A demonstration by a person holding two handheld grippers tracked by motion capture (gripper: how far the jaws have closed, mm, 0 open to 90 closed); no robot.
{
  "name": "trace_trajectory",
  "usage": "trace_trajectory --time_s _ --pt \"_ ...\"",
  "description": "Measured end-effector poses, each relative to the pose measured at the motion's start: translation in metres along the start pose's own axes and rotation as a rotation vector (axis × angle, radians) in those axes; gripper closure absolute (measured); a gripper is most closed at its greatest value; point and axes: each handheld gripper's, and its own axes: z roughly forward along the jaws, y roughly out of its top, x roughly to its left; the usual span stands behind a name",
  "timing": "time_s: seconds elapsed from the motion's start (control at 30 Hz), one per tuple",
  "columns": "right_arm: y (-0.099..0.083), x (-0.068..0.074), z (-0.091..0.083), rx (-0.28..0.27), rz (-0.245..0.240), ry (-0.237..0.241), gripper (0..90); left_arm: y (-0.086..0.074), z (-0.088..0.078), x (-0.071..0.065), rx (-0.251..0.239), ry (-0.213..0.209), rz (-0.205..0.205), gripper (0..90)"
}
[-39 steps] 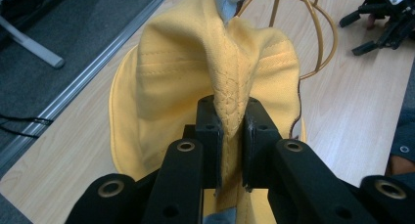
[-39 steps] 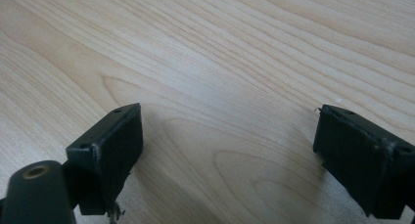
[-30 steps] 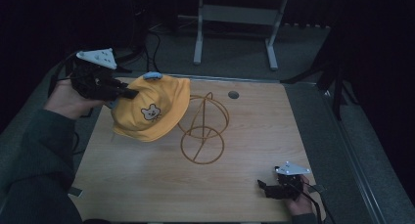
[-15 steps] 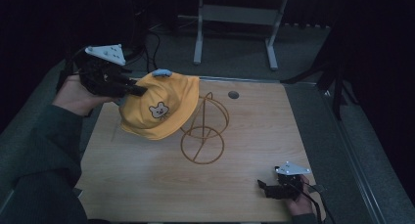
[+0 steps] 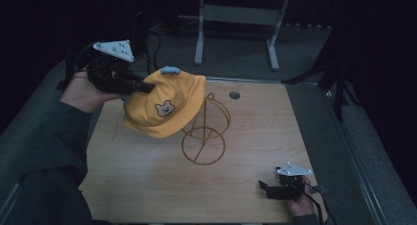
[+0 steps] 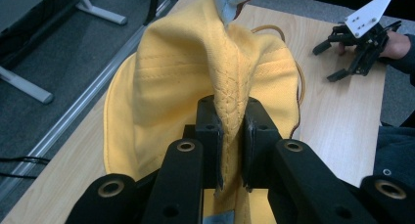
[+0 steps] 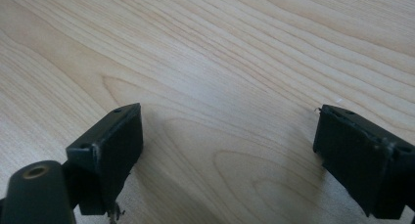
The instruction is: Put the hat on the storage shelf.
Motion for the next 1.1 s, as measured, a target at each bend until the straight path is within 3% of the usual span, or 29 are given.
trace_trajectory --time_s 0.37,0.87,1.1 --pt "0.0 0.0 0.0 0.0 0.0 0.0 11.0 0.012 -0.002 -0.002 -0.007 0.002 0.021 80.1" --pt "0.0 0.0 0.0 0.004 -0.003 -0.001 11.0 0.041 0.032 -0.009 0.027 -0.034 0.068 79.2" --pt "0.0 0.0 0.0 0.005 -0.001 -0.001 11.0 0.052 0.051 -0.009 0.035 -0.039 0.065 78.9"
